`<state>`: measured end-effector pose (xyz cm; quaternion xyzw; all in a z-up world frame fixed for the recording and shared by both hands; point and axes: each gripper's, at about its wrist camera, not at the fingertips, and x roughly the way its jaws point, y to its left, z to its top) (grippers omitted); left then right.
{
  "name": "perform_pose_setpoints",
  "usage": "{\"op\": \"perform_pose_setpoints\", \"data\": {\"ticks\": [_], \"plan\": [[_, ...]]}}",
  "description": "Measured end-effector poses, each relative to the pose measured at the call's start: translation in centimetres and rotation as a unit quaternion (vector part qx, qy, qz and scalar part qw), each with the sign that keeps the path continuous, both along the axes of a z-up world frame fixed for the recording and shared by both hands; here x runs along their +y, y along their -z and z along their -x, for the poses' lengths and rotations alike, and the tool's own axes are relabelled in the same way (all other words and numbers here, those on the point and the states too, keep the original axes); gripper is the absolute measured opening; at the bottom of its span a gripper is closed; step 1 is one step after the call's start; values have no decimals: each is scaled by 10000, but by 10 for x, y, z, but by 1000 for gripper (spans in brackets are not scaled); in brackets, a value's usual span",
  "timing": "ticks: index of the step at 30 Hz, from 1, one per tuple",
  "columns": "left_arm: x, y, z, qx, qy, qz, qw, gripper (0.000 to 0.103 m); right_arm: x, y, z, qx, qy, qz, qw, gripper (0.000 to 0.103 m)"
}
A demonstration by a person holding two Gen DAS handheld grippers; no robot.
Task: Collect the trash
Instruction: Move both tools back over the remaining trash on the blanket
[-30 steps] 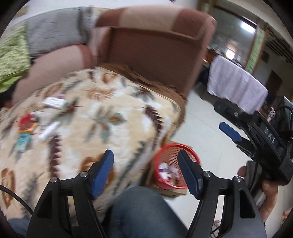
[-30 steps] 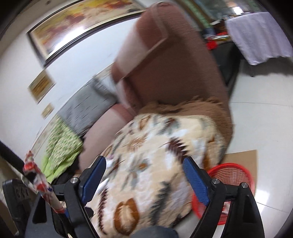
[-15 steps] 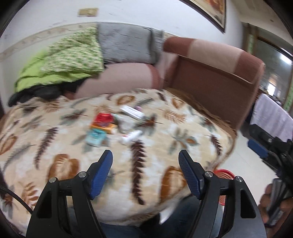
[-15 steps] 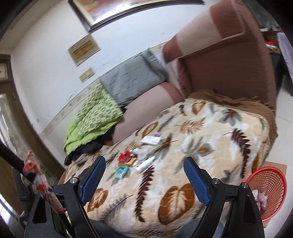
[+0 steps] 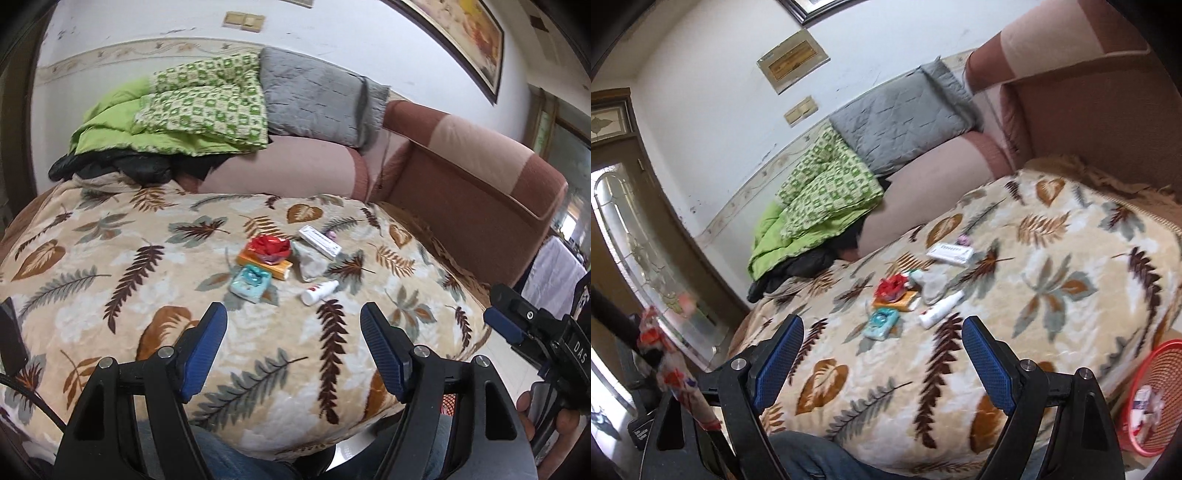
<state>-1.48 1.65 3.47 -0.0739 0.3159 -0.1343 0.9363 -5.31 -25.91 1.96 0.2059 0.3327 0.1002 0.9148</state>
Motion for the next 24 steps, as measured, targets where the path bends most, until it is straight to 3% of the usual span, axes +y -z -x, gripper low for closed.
{"op": "perform_pose_setpoints", "data": {"ticks": [5,15,24], "plan": [[9,6,-11,75,-126,-46,9999,74,8,12,-16,119,-112,-84,9998,91],[11,36,-56,554,106,79,9984,74,10,55,-54,711,-1,-322,9969,91],[7,54,-103,907,232,-186,9954,74,15,94,-104,1264,110,-344,9913,80]]}}
